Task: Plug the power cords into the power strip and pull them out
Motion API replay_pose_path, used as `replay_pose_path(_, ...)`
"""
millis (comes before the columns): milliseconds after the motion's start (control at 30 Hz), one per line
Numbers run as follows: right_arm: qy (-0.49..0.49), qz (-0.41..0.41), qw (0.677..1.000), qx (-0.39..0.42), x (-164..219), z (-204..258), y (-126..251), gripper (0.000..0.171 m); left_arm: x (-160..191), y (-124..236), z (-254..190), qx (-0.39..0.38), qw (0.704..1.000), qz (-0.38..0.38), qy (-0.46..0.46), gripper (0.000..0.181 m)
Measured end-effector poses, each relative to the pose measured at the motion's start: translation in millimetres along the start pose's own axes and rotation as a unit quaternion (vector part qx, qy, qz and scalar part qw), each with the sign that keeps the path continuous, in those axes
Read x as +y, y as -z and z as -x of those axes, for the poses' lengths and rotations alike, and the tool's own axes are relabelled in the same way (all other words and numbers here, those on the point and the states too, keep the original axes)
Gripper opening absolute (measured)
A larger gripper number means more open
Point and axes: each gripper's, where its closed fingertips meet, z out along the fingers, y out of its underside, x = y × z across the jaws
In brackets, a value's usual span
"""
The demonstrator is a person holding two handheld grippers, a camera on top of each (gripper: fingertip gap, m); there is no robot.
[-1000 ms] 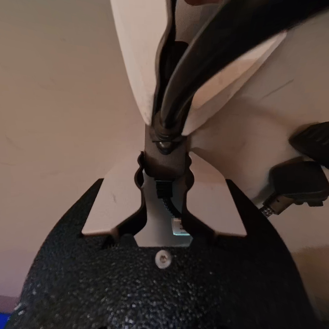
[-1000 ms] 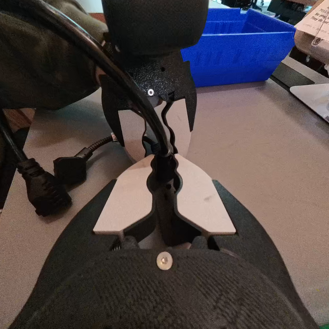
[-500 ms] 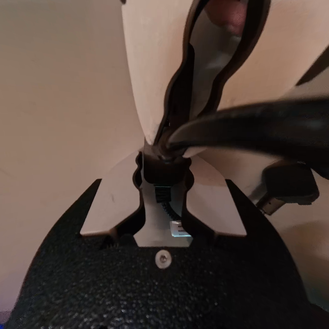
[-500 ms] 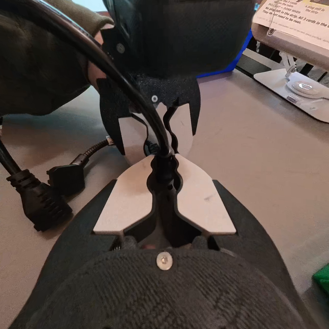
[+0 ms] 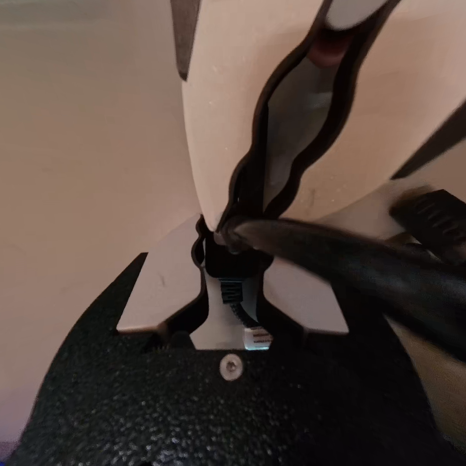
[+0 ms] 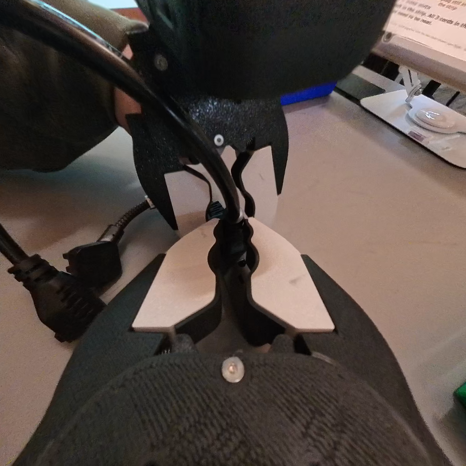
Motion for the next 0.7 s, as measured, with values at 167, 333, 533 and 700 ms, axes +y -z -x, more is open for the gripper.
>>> replay_pose_path(167,-0.001,0.009,1.0,0.0,-1.2,3.0,-2.3,0.016,0.2,7.6,-1.5,0.002,1.0,-0.005,-0.006,0.04)
replay_pose_path(333,-0.001,0.018,1.0,0.003,-1.0,2.3,-2.6,0.016,-0.8,4.8,-1.0,-0.008,0.999,0.013,-0.036,0.039)
replay_pose_path(533,-0.011,0.018,1.0,0.006,-0.3,-0.4,-3.1,0.016,-1.1,2.7,-0.9,0.01,0.999,0.024,-0.036,0.039)
replay_pose_path(700,-0.015,0.02,1.0,0.003,0.1,-0.9,-2.9,0.016,-0.9,1.7,-0.8,0.002,0.998,0.042,-0.046,0.041)
